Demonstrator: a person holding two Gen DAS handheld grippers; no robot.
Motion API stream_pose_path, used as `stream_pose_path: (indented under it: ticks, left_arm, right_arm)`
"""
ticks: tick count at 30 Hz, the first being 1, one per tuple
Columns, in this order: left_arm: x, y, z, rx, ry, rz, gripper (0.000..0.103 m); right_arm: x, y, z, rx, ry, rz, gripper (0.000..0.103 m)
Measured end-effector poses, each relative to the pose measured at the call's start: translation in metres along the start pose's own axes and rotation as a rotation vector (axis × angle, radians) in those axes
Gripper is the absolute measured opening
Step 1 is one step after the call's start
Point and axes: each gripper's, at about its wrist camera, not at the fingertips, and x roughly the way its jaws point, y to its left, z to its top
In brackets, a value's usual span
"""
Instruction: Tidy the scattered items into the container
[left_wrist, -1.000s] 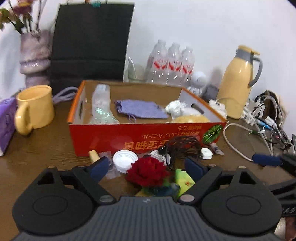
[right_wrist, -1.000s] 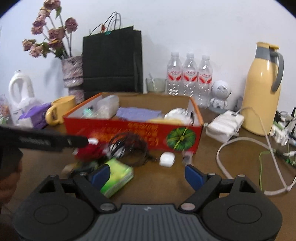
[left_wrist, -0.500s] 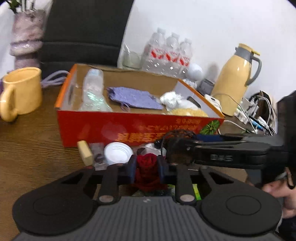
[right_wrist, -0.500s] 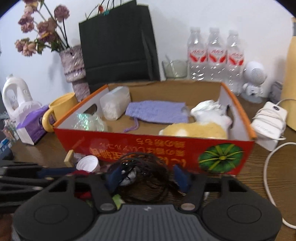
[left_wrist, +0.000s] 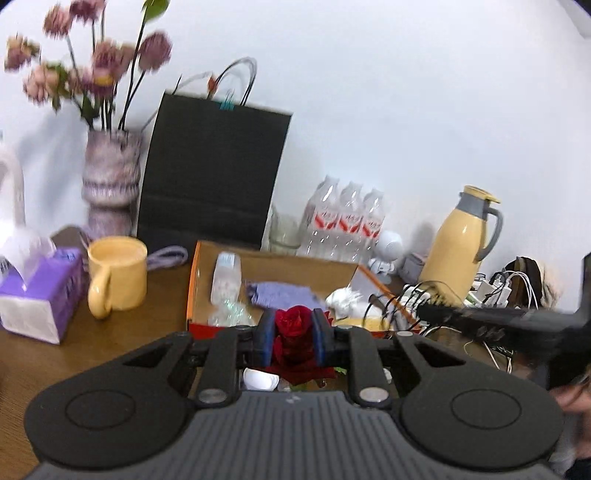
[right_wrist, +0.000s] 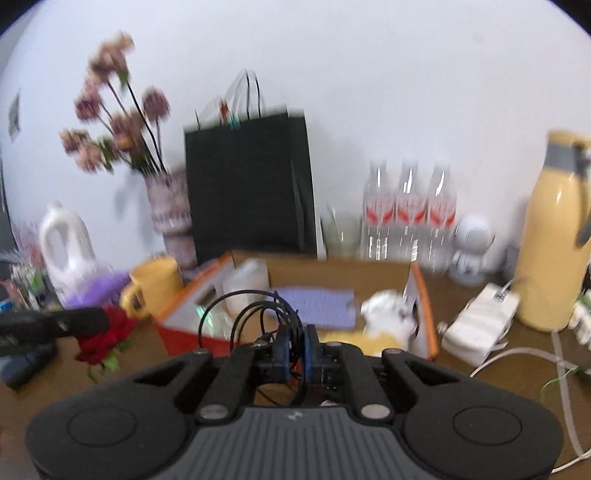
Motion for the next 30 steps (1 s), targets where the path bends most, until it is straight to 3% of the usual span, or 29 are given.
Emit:
stream_pose_path:
  ticks: [5, 11, 18, 22, 30]
  left_arm:
    - [-0.017, -0.017, 0.001, 0.025, -0.027, -0.023, 0.021]
    - [-0.025, -0.022, -0.004, 0.016, -0.028, -0.034, 0.021]
    - [-0.006, -0.016, -0.025, -0.005, 0.047, -0.02, 0.021]
    - [0.006, -0.013, -0.039, -0.007, 0.092, -0.015, 0.021]
    - [0.022, -0.009, -0.05, -0.016, 0.131, -0.011, 0.021]
  right_arm:
    - [-0.048, -0.002, 0.013, -0.012, -0.058, 0.038, 0.006]
    - [-0.062, -0.02, 0.004, 0.073, -0.025, 0.103, 0.007]
    - [-0.033, -0.03, -0.032, 0.136, 0.102, 0.109, 0.007]
    - [-0.021, -0.031, -0.054, 0.172, 0.159, 0.172, 0.007]
    - [-0.012, -0.033, -0.066, 0.153, 0.204, 0.072, 0.009]
